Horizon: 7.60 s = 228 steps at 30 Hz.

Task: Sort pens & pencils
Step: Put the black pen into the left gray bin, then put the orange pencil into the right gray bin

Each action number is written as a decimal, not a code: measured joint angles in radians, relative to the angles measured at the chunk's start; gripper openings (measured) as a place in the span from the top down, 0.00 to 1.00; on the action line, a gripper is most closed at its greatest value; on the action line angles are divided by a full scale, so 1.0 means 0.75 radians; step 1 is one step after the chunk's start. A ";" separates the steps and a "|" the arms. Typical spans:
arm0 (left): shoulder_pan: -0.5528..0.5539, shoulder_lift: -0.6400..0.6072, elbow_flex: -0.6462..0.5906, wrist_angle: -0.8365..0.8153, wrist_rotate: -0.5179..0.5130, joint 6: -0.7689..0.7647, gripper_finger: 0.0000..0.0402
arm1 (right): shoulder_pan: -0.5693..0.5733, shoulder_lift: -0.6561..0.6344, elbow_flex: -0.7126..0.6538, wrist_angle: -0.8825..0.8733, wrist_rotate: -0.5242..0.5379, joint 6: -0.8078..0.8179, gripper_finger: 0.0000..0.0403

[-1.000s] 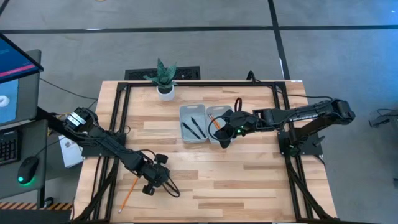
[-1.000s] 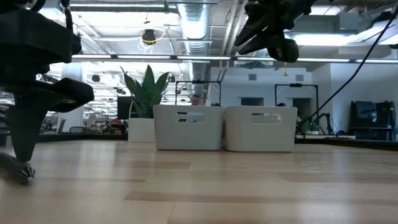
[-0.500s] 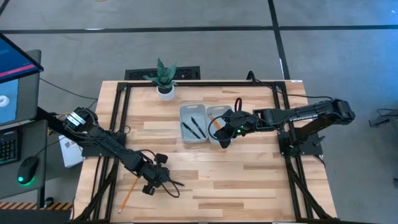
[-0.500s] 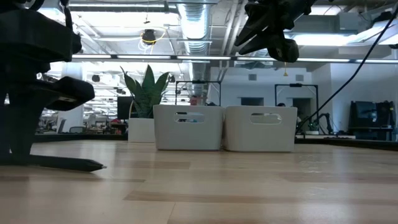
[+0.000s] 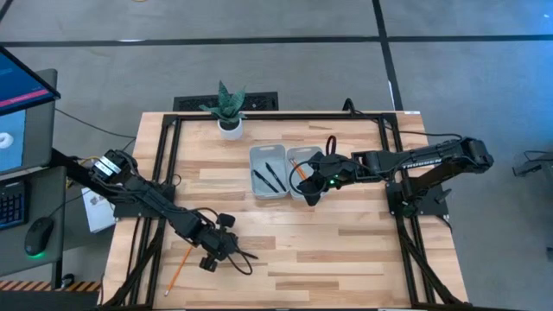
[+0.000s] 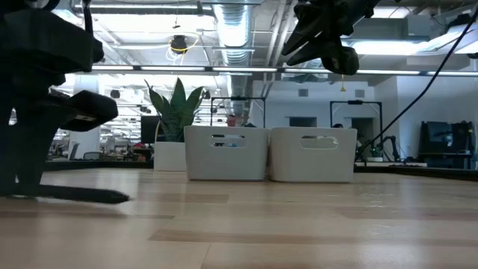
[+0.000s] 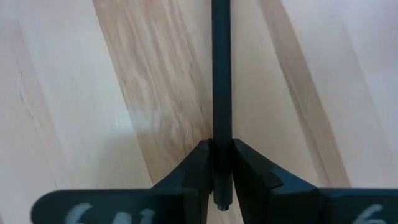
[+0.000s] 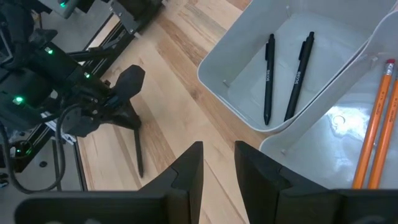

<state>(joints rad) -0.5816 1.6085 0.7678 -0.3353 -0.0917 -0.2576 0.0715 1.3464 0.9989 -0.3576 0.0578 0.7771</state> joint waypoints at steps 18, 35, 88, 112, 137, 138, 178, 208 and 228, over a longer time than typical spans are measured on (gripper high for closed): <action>0.080 -0.005 0.036 -0.104 0.094 0.055 0.89 | 0.000 0.000 0.000 0.000 -0.004 0.013 0.72; 0.288 -0.007 0.382 -0.545 0.068 0.463 0.89 | 0.019 0.000 0.000 0.000 -0.006 0.012 0.72; 0.993 0.102 0.716 -0.567 -0.131 1.839 0.89 | -0.186 0.000 0.000 0.006 0.033 -0.280 0.72; 1.063 0.347 0.715 -0.420 -0.106 1.871 0.89 | -0.186 0.000 0.000 0.036 0.035 -0.279 0.72; 1.064 0.345 0.727 -0.406 -0.142 1.780 0.74 | -0.186 0.000 0.000 0.028 0.035 -0.283 0.72; 1.066 0.344 0.739 -0.413 -0.143 1.741 0.74 | -0.186 0.000 0.000 0.028 0.035 -0.284 0.72; 0.713 -0.613 0.900 -1.189 -0.116 -0.520 0.74 | -0.189 0.000 0.000 0.041 0.030 -0.448 0.72; -0.459 -0.592 0.390 -1.307 -0.129 -2.263 0.52 | -0.174 0.000 0.000 0.180 0.029 -0.326 0.72; -0.586 -0.591 -0.109 -0.431 -0.241 -2.422 0.49 | -0.173 0.000 0.000 0.179 0.028 -0.326 0.72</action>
<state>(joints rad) -1.0210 1.1654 0.6862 -0.6588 -0.2725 -2.0740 -0.0586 1.3464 0.9989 -0.2237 0.0792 0.5323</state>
